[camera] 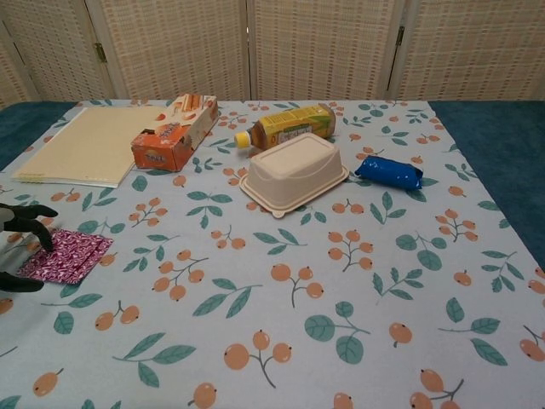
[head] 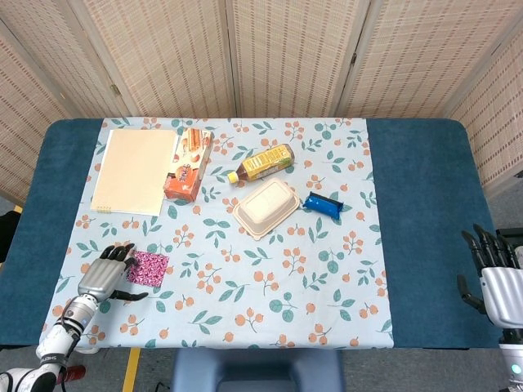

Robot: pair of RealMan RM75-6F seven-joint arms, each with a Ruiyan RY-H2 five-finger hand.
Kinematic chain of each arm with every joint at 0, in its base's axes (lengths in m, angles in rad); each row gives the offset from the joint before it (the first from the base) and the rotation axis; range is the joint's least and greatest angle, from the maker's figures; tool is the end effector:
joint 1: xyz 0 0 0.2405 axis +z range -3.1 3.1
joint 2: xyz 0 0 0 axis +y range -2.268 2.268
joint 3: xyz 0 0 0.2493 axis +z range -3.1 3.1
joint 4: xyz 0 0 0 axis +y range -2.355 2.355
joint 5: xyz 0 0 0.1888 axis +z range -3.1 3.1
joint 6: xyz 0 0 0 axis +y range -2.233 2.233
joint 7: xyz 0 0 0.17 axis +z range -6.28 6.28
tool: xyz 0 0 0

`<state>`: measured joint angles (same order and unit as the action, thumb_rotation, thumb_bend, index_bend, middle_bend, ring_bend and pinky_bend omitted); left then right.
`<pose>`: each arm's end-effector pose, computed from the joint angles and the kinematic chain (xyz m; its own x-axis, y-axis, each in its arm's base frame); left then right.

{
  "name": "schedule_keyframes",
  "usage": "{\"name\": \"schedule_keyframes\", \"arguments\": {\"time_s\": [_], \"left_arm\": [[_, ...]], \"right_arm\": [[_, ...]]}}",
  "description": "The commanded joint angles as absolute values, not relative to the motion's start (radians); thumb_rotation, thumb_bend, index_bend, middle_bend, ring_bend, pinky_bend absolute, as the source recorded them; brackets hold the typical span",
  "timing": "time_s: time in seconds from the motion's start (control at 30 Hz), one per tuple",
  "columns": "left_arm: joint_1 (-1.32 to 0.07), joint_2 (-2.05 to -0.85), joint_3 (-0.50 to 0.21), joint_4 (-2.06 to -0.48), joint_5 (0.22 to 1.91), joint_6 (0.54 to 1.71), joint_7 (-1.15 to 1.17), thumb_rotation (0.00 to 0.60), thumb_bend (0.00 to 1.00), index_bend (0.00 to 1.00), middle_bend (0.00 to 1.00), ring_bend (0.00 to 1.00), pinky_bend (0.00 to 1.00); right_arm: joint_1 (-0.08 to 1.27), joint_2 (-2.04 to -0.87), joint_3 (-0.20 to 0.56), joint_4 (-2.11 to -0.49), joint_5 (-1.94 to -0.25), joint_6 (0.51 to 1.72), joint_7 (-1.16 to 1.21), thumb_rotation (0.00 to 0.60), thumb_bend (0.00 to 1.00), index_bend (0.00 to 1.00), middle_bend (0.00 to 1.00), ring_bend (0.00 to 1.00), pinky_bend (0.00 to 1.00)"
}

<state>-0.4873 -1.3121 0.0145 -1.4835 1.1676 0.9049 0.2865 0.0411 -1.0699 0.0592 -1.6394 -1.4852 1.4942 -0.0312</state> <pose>-0.2894 0.2878 0.0440 0.5589 0.4584 0.6910 0.8220 -0.1964 -0.5345 -0.3037 -0.1932 0.1921 0.4417 -0.0017 0.8972 -0.8963 0.0439 0.4413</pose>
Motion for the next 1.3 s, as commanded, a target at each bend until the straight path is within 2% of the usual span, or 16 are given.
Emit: {"name": "schedule_keyframes", "arguments": {"time_s": [0.03,0.37,0.77,1.3], "left_arm": [[-0.481,-1.293,0.008,-1.505,1.176,0.927,0.276,0.261,0.09,0.30,0.00,0.00,0.00],[-0.500,-1.311,0.011,-1.576,1.235,0.938,0.304,0.261,0.09,0.30,0.00,0.00,0.00],[-0.519,-1.353,0.016,-1.582,1.181,0.923,0.387,0.261,0.09,0.30,0.00,0.00,0.00],[-0.511,-1.352,0.022,-1.553,1.145,0.927,0.378,0.261,0.09,0.30,0.00,0.00,0.00]], "right_arm": [[0.040,-1.070,0.059,-1.640,-1.487,1.496,-0.032,0.600,0.50,0.00,0.00,0.00,0.00],[0.036,-1.071,0.058,-1.632,-1.482,1.496,-0.022,0.600,0.50,0.00,0.00,0.00,0.00],[0.032,-1.073,0.058,-1.618,-1.475,1.493,-0.008,0.600,0.50,0.00,0.00,0.00,0.00],[0.030,-1.071,0.060,-1.629,-1.476,1.496,-0.018,0.600,0.50,0.00,0.00,0.00,0.00]]}}
